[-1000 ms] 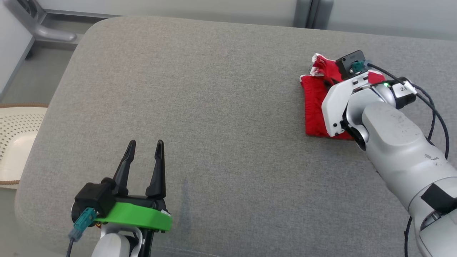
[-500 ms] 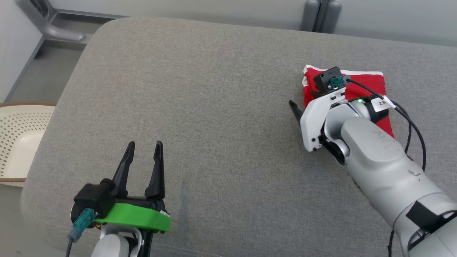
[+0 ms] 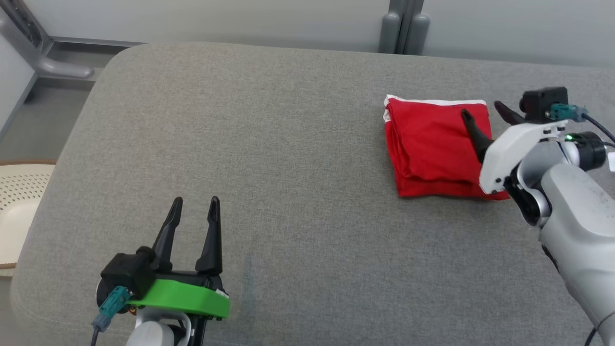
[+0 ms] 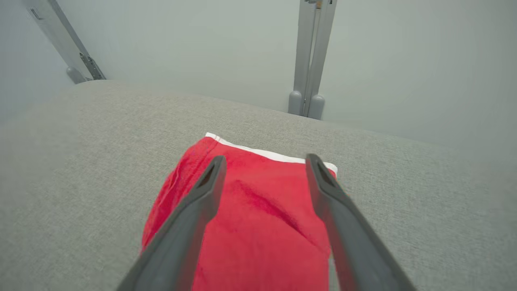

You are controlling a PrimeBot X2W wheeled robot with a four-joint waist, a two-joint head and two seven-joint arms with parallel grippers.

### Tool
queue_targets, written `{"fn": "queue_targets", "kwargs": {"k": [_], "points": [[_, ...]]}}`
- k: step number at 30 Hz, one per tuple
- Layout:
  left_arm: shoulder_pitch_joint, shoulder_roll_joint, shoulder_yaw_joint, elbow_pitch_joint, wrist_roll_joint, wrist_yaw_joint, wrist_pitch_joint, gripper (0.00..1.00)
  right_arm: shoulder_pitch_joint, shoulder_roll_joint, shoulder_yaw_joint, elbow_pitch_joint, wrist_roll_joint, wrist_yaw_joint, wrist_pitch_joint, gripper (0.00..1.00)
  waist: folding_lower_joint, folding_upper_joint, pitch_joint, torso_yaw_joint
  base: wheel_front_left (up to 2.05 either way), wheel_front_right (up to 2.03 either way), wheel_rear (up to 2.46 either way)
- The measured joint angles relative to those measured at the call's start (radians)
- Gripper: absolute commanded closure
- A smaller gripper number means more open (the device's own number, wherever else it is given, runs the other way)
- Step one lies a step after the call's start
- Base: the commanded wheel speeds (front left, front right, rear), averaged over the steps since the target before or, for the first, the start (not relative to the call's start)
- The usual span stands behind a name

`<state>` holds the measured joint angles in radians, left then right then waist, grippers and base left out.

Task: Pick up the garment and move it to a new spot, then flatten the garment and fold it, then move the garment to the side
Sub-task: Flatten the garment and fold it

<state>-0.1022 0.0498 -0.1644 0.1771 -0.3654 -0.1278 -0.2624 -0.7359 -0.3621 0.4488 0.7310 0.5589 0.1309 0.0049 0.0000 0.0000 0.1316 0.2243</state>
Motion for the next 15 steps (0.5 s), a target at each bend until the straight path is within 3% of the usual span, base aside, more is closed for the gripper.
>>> {"fn": "queue_targets", "kwargs": {"k": [2,3,4,8,15], "points": [[-0.001,0.0,-0.003,-0.005,0.0,0.0,0.0,0.0,0.019,-0.003,-0.039,0.047,-0.077,0.0,-0.018,0.0,0.0,0.0,0.007,0.0,0.0,0.0,0.0],[-0.002,0.0,-0.006,-0.007,-0.001,0.0,0.0,0.0,0.019,0.006,-0.058,0.068,-0.113,0.0,-0.03,0.61,0.0,0.0,0.013,0.0,0.0,0.0,0.0],[-0.004,0.0,-0.01,-0.008,-0.002,0.0,0.0,0.0,0.019,0.02,-0.075,0.082,-0.129,0.0,-0.039,1.0,0.0,0.0,0.019,0.001,0.0,0.0,0.0],[-0.024,0.0,-0.024,-0.009,-0.004,0.0,0.0,0.0,0.012,0.102,-0.106,0.144,-0.206,0.0,-0.092,1.0,0.0,0.0,0.048,0.009,0.0,0.0,0.0],[-0.046,0.0,-0.036,-0.007,-0.015,0.0,0.0,0.0,-0.011,0.187,-0.086,0.249,-0.302,0.0,-0.147,1.0,0.0,0.0,0.078,0.051,0.0,0.0,0.0]]}}
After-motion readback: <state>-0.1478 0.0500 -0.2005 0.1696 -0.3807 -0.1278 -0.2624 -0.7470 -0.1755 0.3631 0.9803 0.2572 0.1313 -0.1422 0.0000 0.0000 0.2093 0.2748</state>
